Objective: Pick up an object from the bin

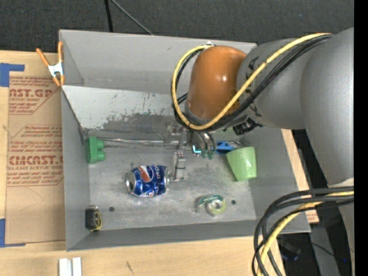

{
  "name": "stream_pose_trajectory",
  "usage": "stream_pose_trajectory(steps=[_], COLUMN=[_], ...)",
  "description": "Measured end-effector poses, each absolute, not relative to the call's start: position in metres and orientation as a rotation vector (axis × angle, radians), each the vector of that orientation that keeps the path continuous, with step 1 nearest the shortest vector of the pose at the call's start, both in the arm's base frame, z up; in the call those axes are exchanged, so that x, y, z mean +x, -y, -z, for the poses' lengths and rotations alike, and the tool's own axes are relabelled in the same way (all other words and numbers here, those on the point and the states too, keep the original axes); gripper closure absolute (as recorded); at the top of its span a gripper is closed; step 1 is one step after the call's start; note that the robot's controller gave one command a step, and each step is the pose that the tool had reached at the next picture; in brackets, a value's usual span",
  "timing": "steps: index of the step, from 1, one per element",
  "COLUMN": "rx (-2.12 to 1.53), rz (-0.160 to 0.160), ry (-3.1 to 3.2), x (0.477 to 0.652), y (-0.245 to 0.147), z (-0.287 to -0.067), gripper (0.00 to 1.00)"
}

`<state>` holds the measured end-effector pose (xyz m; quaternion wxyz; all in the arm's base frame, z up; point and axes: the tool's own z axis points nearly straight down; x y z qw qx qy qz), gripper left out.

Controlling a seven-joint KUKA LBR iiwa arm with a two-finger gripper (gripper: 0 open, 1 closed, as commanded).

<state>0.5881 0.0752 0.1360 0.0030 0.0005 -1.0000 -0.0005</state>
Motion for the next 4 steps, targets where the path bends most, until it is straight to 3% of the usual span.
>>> stream_pose_trajectory(steps=[1, 2, 3, 4], rx=[-0.045, -0.051, -0.008, 0.002], rz=[0.004, 0.002, 0.006, 0.005], ry=[3.136, 3.141, 3.151, 3.151], x=[0.549, 0.551, 0.551, 0.538], y=[-0.125, -0.122, -0.143, -0.13], z=[-0.068, -0.069, -0.169, -0.251], gripper=[0.0, 1.0, 1.0, 1.0])
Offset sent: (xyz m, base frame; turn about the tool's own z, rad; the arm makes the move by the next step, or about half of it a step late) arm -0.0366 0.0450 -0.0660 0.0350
